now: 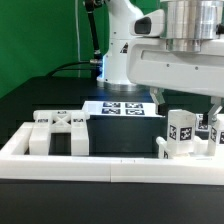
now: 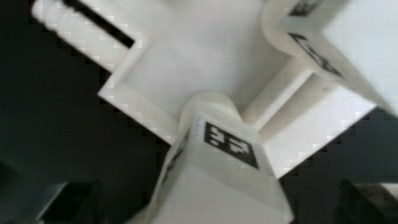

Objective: Assemble chair

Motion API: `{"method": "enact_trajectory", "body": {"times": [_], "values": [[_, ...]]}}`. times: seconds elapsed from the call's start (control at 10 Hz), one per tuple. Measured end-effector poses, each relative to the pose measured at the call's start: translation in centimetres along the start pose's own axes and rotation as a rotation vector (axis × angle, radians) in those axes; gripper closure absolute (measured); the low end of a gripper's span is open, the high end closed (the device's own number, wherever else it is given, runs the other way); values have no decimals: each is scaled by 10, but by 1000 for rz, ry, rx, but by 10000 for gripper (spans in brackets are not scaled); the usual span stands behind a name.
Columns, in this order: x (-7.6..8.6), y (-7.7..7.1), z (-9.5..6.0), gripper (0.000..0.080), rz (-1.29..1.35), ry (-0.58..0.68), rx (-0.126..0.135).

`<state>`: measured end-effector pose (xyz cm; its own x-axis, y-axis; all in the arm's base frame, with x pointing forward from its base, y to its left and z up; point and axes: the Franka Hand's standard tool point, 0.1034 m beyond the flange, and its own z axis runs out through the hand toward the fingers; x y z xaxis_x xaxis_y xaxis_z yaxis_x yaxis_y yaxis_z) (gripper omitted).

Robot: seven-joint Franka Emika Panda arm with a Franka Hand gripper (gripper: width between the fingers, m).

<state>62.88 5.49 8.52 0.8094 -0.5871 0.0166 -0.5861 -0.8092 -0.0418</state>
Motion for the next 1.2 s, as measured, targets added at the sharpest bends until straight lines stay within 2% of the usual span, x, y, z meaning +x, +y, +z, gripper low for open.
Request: {"method": "enact_trajectory", "body": {"times": [1.0,1.2], "values": [[4,4,0,151,-697,2,-3],[4,5,2,402,-769,0,-4]]}}
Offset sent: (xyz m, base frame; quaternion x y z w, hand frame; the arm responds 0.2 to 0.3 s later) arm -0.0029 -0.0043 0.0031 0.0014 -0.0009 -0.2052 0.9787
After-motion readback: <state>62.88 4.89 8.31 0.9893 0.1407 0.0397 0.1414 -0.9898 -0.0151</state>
